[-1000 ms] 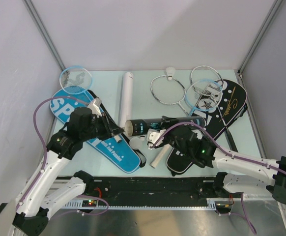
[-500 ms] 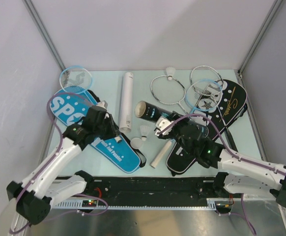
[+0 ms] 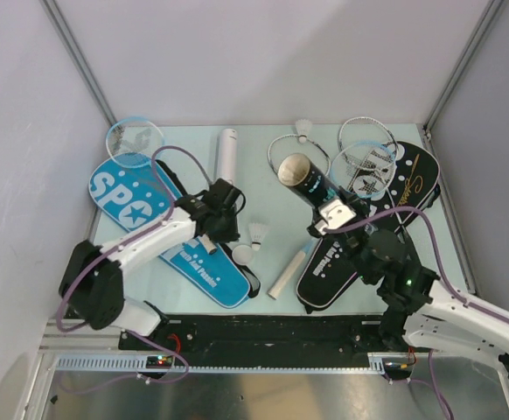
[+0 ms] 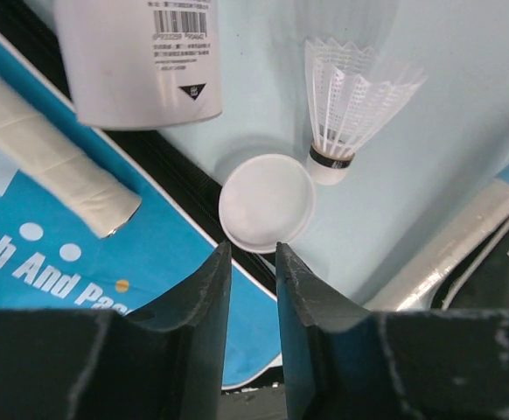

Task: Pack up the badminton gear
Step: Close the lid on the shuttle tube.

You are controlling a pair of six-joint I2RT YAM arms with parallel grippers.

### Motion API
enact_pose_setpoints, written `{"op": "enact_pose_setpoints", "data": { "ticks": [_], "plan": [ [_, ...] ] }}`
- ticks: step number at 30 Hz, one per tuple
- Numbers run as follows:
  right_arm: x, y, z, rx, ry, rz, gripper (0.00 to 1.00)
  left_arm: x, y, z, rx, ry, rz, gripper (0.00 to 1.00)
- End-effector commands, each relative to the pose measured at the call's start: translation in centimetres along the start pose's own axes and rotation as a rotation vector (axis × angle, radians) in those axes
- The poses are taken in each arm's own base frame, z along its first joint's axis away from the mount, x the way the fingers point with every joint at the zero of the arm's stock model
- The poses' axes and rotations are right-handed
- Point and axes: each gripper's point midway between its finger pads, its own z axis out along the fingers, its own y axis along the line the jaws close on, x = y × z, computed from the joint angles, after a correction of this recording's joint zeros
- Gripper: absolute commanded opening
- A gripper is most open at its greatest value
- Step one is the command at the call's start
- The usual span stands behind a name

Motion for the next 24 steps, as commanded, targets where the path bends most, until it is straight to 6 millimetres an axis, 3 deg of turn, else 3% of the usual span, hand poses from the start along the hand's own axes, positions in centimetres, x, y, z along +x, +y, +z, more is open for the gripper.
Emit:
{"op": "enact_pose_setpoints", "data": {
  "ticks": [1, 11, 24],
  "plan": [
    [-3.1, -3.3, -1.2, 0.083, -0.097, 0.072, 0.21, -1.2, -0.8, 2.0, -0.045, -0.021, 0.054, 0.32],
    [-2.7, -3.7, -1.9, 0.091, -0.101, 0.069, 0.21, -0.1, 0.2, 5.4, -0.142, 0.043, 0.098, 0.31],
    [-2.3, -3.5, -1.4, 0.093, -0.090, 0.055, 0.21, 2.0, 1.6, 8.3, -0.203, 0.117, 0.116, 0.25]
  ]
}}
